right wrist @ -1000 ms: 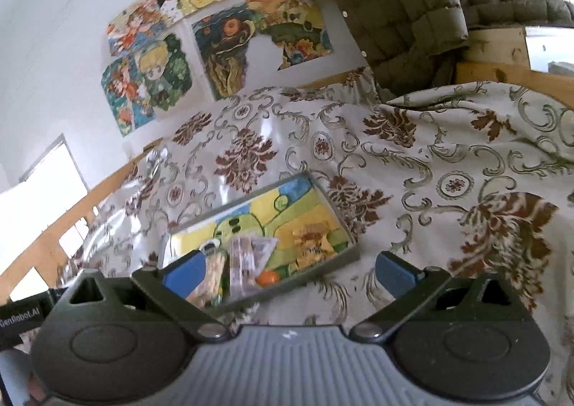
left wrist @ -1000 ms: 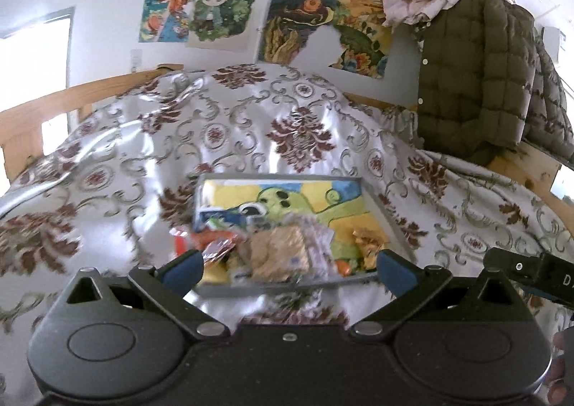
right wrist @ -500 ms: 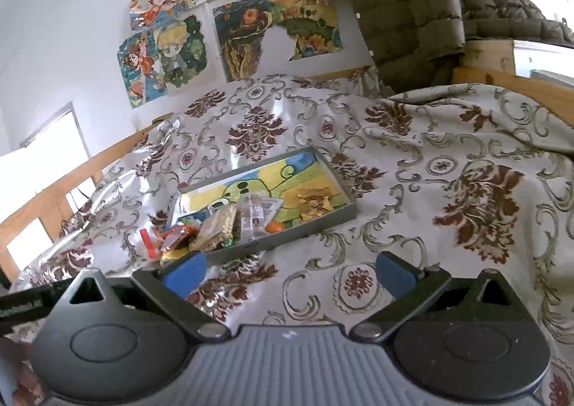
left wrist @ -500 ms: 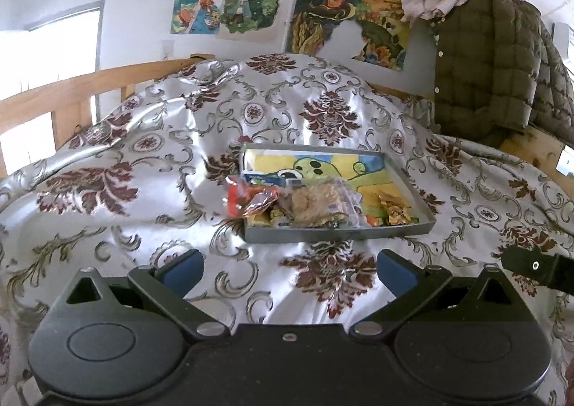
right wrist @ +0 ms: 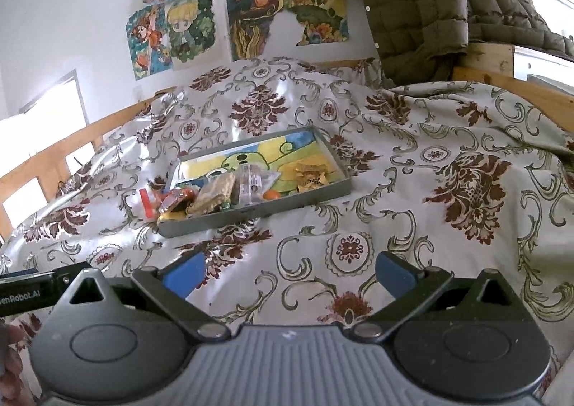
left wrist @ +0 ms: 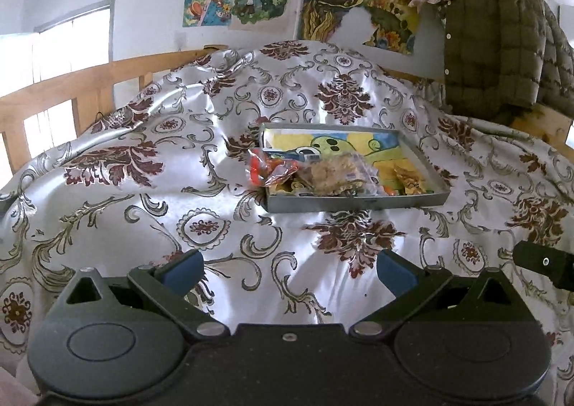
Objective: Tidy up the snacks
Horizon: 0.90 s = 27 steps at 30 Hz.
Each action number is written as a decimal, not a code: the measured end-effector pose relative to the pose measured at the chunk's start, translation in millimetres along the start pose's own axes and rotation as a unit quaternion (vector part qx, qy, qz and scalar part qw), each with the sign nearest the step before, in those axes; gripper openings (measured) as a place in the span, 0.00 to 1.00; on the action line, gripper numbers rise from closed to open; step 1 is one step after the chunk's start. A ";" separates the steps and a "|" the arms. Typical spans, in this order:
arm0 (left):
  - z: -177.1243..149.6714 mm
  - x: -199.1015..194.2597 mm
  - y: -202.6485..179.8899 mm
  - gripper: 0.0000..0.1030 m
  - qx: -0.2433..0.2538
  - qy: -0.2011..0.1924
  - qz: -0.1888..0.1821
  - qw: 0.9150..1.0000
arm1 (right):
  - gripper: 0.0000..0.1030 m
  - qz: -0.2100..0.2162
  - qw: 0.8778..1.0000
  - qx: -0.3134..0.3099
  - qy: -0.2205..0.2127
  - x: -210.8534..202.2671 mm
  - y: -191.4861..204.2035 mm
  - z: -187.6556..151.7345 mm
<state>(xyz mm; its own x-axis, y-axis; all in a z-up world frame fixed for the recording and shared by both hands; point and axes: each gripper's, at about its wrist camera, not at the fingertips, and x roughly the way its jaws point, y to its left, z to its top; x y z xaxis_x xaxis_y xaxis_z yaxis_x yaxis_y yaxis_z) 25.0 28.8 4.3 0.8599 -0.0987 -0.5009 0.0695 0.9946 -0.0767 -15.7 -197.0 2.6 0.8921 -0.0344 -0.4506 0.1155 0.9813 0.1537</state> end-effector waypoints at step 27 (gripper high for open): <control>-3.8 5.7 0.1 0.99 0.001 0.012 0.010 1.000 | 1.00 0.000 1.000 -0.005 0.016 8.3 1.1 -3.5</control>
<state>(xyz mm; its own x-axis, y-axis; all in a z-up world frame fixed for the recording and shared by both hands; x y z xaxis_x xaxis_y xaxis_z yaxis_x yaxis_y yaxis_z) 28.0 28.2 -1.9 0.8485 -0.0794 -0.5233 0.0535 0.9965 -0.0644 -9.7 -195.6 -4.0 0.8772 -0.0290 -0.4792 0.1118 0.9830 0.1453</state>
